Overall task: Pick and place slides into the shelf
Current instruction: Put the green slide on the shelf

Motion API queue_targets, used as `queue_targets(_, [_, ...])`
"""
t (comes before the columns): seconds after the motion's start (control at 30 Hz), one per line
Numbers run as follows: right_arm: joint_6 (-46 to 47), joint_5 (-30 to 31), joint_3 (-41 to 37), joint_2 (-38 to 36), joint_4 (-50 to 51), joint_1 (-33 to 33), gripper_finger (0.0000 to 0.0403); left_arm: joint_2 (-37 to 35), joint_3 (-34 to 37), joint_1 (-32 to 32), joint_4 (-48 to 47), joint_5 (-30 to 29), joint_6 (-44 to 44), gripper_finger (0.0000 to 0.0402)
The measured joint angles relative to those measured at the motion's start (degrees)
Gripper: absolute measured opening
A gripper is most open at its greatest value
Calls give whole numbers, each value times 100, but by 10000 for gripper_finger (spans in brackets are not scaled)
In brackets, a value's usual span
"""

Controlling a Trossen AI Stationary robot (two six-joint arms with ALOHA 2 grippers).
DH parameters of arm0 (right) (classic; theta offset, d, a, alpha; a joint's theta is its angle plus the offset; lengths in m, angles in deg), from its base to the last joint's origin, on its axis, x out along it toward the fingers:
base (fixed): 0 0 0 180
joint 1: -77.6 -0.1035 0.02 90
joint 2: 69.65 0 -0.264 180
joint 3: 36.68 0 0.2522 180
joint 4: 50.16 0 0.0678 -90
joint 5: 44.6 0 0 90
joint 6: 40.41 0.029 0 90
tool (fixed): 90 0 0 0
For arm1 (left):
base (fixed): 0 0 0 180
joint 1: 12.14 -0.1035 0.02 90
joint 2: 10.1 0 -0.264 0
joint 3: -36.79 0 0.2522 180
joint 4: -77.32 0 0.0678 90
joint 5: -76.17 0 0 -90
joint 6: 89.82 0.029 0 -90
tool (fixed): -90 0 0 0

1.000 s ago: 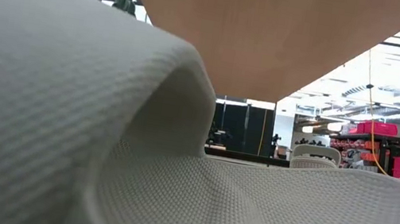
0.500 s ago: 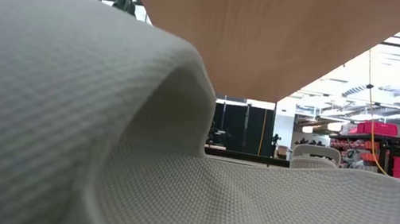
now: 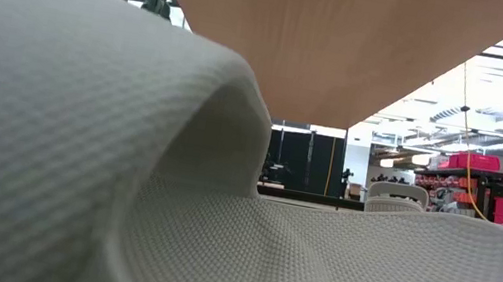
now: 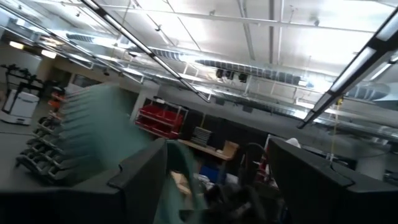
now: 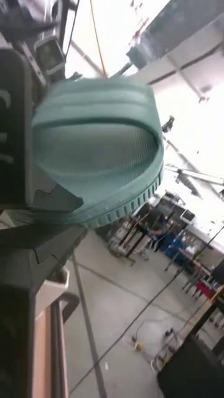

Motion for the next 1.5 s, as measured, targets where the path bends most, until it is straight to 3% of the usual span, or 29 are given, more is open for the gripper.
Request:
queue_targets(0.23, [-120, -2, 7, -25, -474, -19, 20, 0, 0, -51, 0, 0, -55, 281])
queue_targets(0.73, [-133, -313, 261, 8, -379, -18, 20, 169, 7, -520, 110, -159, 239, 282])
queue_targets(1.0, [-179, -399, 442, 119, -145, -18, 20, 554, 4, -724, 939, 405, 229, 282])
queue_targets(1.5, [-181, -370, 455, 196, -153, 104, 20, 682, 4, -613, 1277, 605, 96, 282])
